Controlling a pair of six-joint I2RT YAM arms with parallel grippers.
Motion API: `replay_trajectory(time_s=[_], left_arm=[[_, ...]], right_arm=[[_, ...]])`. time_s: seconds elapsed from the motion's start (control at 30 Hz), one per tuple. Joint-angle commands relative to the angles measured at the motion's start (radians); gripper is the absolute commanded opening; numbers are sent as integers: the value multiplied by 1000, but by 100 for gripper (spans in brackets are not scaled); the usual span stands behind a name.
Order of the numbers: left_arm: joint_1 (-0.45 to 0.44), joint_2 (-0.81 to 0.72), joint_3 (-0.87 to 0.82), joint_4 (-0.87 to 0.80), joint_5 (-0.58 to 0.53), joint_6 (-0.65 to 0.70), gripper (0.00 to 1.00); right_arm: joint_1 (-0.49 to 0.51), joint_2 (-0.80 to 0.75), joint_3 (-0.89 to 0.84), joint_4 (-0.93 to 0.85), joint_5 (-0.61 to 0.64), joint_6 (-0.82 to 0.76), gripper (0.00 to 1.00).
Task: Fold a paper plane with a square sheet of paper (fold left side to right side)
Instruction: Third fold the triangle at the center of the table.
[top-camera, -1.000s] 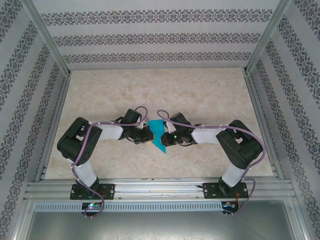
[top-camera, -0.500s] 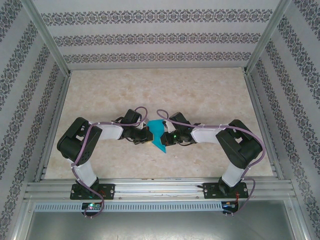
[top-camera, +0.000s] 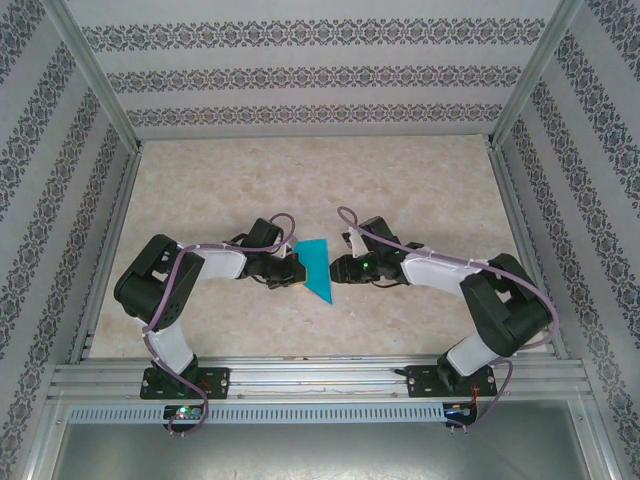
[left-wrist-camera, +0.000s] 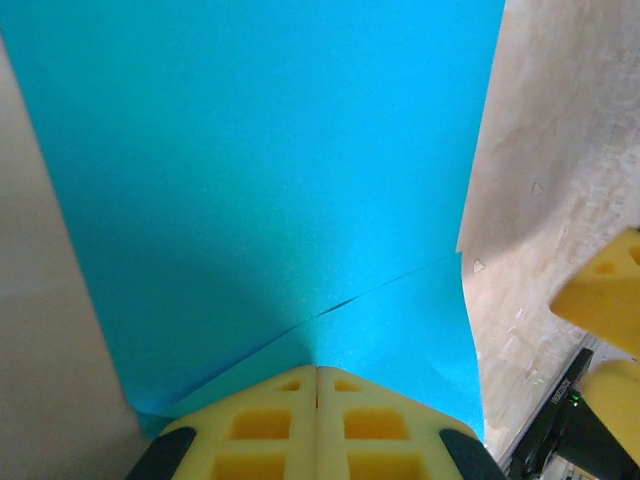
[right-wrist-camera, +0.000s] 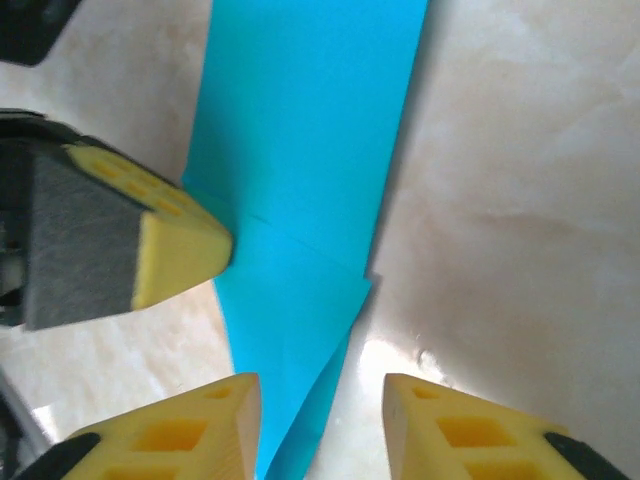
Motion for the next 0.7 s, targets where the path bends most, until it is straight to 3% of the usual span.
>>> replay_trajectory(time_s=[0.0, 0.13, 0.2, 0.67], left_arm=[[-10, 25, 4, -73, -36, 20, 1], [-11, 22, 3, -71, -36, 19, 1], [-9, 21, 2, -69, -37, 17, 1], [-10, 20, 4, -73, -38, 19, 1]], right_arm=[[-2, -40, -38, -22, -108, 53, 27], [17, -33, -68, 34, -199, 121, 6], [33, -22, -70, 54, -212, 136, 1], [73, 81, -38, 77, -182, 151, 0]])
